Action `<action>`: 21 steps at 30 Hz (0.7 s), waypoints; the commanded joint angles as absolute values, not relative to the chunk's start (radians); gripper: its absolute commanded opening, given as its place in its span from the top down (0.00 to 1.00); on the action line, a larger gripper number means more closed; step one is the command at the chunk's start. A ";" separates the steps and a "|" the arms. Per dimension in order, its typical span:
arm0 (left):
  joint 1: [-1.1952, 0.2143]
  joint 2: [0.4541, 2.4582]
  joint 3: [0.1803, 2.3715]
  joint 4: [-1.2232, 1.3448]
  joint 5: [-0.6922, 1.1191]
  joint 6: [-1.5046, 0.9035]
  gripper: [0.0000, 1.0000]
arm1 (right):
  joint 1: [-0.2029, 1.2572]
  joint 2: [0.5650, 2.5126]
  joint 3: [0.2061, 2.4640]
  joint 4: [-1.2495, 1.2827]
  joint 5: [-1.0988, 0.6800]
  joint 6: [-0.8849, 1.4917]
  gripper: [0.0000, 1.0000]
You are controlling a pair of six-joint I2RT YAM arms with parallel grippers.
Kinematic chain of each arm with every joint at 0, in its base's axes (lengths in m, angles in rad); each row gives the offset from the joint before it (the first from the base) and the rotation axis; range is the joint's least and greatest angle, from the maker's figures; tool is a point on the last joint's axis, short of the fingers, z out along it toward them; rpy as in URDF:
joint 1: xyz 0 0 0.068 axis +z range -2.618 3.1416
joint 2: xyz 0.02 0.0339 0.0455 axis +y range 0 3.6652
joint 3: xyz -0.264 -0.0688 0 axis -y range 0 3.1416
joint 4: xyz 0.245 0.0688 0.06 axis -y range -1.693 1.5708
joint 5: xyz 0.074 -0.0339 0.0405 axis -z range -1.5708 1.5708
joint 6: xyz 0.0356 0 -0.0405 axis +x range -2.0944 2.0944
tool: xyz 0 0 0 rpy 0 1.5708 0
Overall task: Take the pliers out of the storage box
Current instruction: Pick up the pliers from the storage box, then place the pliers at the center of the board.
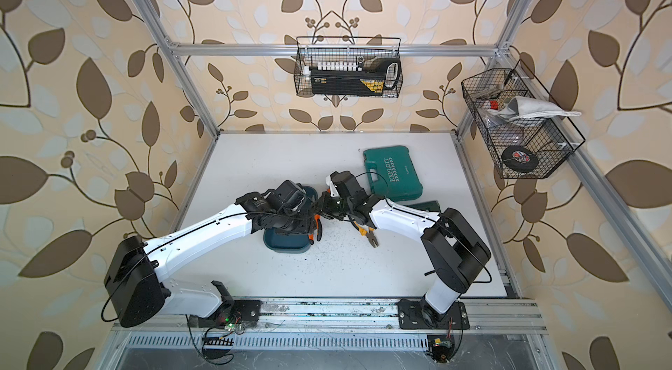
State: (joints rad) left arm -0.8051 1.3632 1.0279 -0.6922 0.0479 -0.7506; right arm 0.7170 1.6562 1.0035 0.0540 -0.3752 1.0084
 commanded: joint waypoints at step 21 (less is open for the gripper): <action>-0.291 1.084 0.696 -0.466 -0.107 -0.956 0.32 | 0.586 1.373 0.747 -0.234 -0.429 0.592 1.00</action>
State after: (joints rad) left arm -0.2893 1.1393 0.7448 -0.5385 0.0021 -0.9051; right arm 0.5636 1.3750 0.7647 -0.2138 -0.4545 0.6331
